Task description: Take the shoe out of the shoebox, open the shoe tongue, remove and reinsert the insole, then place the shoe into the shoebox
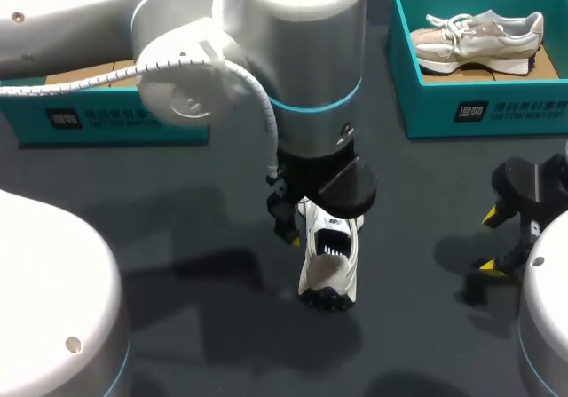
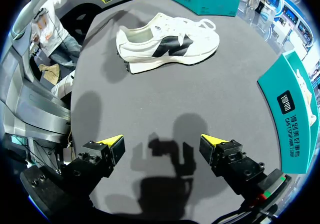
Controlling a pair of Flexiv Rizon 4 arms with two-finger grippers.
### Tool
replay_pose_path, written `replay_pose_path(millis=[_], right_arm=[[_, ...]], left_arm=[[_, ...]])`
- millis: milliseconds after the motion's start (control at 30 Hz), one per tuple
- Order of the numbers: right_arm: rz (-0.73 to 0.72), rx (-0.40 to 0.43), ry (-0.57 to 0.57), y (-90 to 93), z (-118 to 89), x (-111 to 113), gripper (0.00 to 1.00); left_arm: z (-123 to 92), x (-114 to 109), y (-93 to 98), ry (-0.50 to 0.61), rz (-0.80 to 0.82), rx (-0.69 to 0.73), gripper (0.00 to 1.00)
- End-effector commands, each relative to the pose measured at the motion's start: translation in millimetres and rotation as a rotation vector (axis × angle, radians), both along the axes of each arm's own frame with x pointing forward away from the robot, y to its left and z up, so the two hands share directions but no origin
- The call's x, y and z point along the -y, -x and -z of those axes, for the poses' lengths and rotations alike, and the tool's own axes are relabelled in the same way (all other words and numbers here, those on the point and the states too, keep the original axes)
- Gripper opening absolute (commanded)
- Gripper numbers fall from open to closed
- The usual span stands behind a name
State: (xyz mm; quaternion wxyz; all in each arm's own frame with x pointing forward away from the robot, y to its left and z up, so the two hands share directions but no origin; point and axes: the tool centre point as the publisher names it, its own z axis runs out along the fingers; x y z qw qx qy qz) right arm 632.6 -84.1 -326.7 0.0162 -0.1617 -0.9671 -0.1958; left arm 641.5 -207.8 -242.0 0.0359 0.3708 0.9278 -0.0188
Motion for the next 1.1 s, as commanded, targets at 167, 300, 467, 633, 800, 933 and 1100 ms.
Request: replay_pose_path(millis=[167, 300, 467, 633, 800, 933, 1100], right_arm=[[0.001, 0.002, 0.001, 2.1, -1, 0, 1.0], [0.001, 0.002, 0.001, 2.1, -1, 0, 1.0], [0.001, 0.002, 0.001, 2.1, -1, 0, 1.0], [0.001, 0.002, 0.001, 2.1, -1, 0, 1.0], [0.001, 0.002, 0.001, 2.1, -1, 0, 1.0], [0.001, 0.002, 0.001, 2.1, -1, 0, 1.0], [0.001, 0.002, 0.001, 2.1, -1, 0, 1.0]], left_arm=[[15, 1, 19.4, 0.073, -0.282, -0.091, 1.0], [28, 5, 24.6, 0.107, -0.361, -0.136, 1.0], [44, 14, 30.5, 0.117, -0.415, -0.132, 1.0], [60, 24, 33.4, 0.111, -0.449, -0.133, 1.0], [71, 26, 35.7, 0.097, -0.48, -0.122, 1.0], [81, 29, 36.1, 0.092, -0.504, -0.117, 1.0], [95, 32, 36.3, 0.072, -0.544, -0.107, 1.0]])
